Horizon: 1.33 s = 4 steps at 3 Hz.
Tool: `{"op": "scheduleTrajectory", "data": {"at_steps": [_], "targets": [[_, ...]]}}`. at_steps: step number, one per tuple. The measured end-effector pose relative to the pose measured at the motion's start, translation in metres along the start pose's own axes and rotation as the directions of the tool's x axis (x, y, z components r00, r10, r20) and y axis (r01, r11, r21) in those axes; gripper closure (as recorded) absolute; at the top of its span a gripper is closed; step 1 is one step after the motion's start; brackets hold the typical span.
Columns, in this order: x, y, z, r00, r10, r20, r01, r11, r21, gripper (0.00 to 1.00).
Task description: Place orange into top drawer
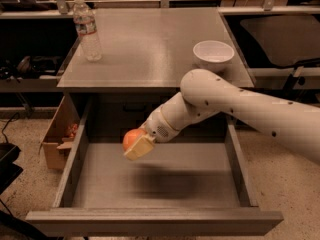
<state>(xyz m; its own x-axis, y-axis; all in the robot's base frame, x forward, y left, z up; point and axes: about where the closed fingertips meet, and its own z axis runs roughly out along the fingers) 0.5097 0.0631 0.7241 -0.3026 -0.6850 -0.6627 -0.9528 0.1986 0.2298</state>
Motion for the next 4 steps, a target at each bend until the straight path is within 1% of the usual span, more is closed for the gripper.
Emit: {"op": "scheduleTrajectory", "data": {"at_steps": [1,2,3,4], "targets": [[-0.001,0.008,0.049,0.998,-0.028,0.064,0.031,0.9984,-0.047,1.00],[0.001,0.023,0.088,0.993,-0.027,0.114,0.037,0.9959,-0.083,1.00],[0.008,0.037,0.119,0.990,0.006,0.138,0.011,0.9929,-0.119,1.00],[0.019,0.043,0.143,0.983,0.077,0.165,-0.052,0.9866,-0.155,1.00]]}}
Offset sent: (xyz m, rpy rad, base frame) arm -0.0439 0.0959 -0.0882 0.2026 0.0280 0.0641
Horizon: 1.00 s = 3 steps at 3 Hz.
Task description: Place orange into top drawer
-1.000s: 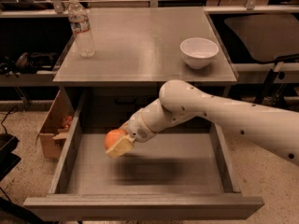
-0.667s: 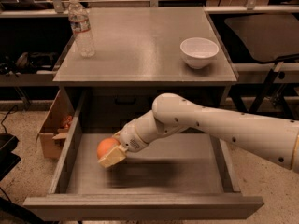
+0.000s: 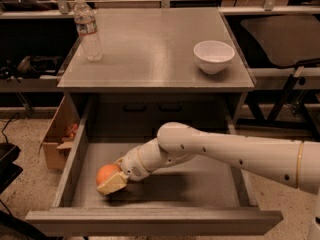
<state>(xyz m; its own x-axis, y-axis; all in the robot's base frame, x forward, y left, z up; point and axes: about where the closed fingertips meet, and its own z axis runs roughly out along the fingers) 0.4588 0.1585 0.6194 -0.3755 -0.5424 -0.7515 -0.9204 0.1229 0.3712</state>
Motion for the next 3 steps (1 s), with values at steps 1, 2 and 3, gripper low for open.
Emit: {"op": "scheduleTrajectory", "data": {"at_steps": [1,2,3], "targets": [[0.0019,-0.0008,0.0026,1.000,0.006,0.003,-0.006,1.0000,-0.002,0.81],[0.0019,-0.0008,0.0026,1.000,0.006,0.003,-0.006,1.0000,-0.002,0.59],[0.0018,-0.0008,0.0026,1.000,0.006,0.003,-0.006,1.0000,-0.002,0.36]]}}
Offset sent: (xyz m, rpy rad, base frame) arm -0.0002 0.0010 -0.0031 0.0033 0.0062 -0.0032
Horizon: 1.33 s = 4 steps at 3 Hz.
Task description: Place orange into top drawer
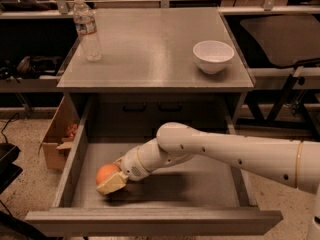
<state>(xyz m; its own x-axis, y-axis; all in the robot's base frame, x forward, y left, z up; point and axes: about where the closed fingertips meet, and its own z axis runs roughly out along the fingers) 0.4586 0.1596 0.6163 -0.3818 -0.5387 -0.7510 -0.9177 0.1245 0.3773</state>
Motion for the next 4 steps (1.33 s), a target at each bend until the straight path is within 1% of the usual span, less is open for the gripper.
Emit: {"op": "scheduleTrajectory", "data": {"at_steps": [1,2,3,4], "targets": [[0.0000,0.0000,0.0000,1.000,0.000,0.000,0.000,1.0000,0.000,0.12],[0.0000,0.0001,0.0001,1.000,0.000,0.000,0.000,1.0000,0.000,0.00],[0.0000,0.0001,0.0001,1.000,0.000,0.000,0.000,1.0000,0.000,0.00],[-0.0018,0.0043,-0.0063,0.999,-0.011,0.038,0.011,0.9999,-0.009,0.00]]}}
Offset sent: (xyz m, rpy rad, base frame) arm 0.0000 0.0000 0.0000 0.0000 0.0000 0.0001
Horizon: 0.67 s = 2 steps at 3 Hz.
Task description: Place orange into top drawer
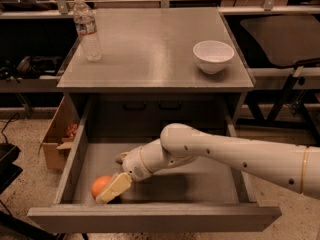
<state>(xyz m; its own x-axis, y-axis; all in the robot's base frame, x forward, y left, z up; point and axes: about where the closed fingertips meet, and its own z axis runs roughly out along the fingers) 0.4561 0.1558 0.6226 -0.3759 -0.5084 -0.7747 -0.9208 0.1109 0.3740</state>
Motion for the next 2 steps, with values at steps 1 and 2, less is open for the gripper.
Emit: {"op": "scheduleTrajectory", "data": {"at_steps": [1,2], "targets": [[-0.011,0.015,-0.026,1.000,-0.016,0.022,0.016,0.9999,-0.004,0.00],[-0.031,0.039,-0.074,0.999,-0.028,0.033,0.028,0.9996,0.000,0.00]]}}
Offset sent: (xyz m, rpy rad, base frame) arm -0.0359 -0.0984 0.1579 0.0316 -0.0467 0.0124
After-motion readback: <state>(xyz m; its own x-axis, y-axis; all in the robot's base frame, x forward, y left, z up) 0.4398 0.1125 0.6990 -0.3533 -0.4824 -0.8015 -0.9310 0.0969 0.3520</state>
